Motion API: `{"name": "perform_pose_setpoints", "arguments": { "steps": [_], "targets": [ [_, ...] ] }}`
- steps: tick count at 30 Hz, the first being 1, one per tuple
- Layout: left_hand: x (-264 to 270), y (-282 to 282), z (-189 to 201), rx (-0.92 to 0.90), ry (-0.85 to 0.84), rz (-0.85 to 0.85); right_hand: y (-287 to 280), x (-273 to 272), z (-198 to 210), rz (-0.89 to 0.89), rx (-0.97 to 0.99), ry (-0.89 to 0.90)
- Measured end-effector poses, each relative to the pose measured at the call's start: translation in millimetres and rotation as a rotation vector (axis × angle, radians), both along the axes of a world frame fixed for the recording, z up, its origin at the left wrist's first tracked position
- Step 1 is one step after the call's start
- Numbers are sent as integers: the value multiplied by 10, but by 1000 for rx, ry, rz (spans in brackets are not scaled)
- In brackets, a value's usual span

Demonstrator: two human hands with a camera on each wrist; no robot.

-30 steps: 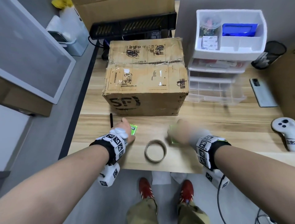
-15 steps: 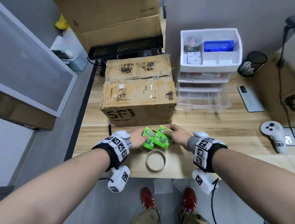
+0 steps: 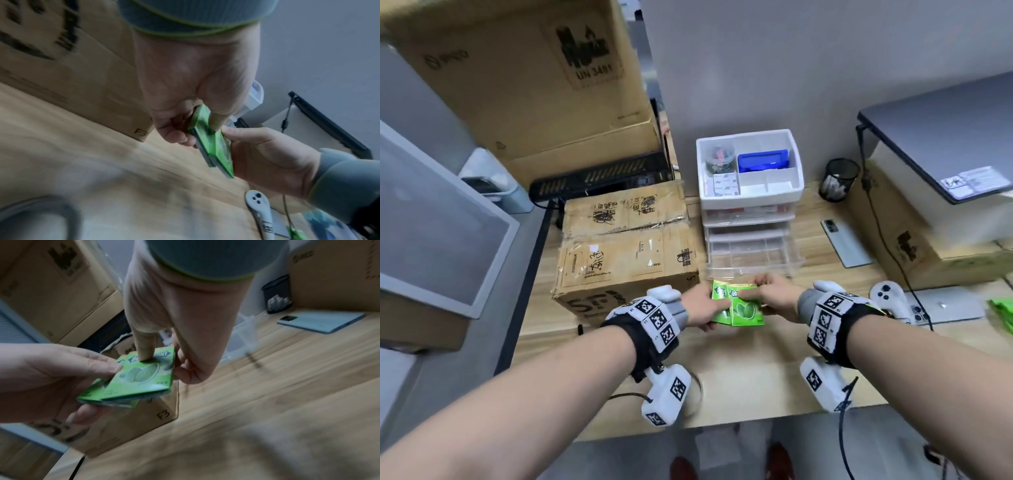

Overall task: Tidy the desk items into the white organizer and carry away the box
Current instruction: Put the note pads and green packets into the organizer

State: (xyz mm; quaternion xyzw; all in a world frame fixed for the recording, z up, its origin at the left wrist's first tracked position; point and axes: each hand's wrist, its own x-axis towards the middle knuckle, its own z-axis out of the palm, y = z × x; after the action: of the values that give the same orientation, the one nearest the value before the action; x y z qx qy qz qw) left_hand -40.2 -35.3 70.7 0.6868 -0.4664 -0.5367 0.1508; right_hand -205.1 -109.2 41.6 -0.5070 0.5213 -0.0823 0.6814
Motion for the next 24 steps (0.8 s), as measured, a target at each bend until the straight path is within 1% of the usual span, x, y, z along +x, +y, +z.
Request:
{"name": "perform_pose_setpoints", "arguments": {
  "steps": [3,4,5,7,9,10,12,14,17,19,21,24],
  "targets": [
    [-185,-253,246,22,12,76,-231,-119,181,-100,-24,-36],
    [-238,-358,329,23,-10,99,-351,-143,223,-150,-45,-39],
    [-284,-473,405,29,-55,111,-459,-157,269,-191,-72,-37],
    [-323,-635,527,39,-191,83,-661,-144,234,-300,-132,-4],
    [-306,-790,637,20,-309,43,-843,-120,170,-367,-221,113],
    [-268,-892,667,4,-342,34,-938,-95,124,-381,-263,171],
    [-177,-1099,694,-26,-355,45,-1067,-32,44,-375,-320,297],
    [-79,-1238,733,-113,-389,57,-1109,50,24,-335,-382,397],
    [36,-1378,798,-277,-603,36,-1145,202,-1,-268,-416,483],
    [104,-1461,777,-328,-729,19,-1192,303,-56,-237,-404,529],
    [176,-1507,698,-370,-753,28,-1225,352,-111,-189,-393,579],
    [231,-1497,498,-487,-729,-91,-1273,347,-174,-140,-387,665]
  ]
}}
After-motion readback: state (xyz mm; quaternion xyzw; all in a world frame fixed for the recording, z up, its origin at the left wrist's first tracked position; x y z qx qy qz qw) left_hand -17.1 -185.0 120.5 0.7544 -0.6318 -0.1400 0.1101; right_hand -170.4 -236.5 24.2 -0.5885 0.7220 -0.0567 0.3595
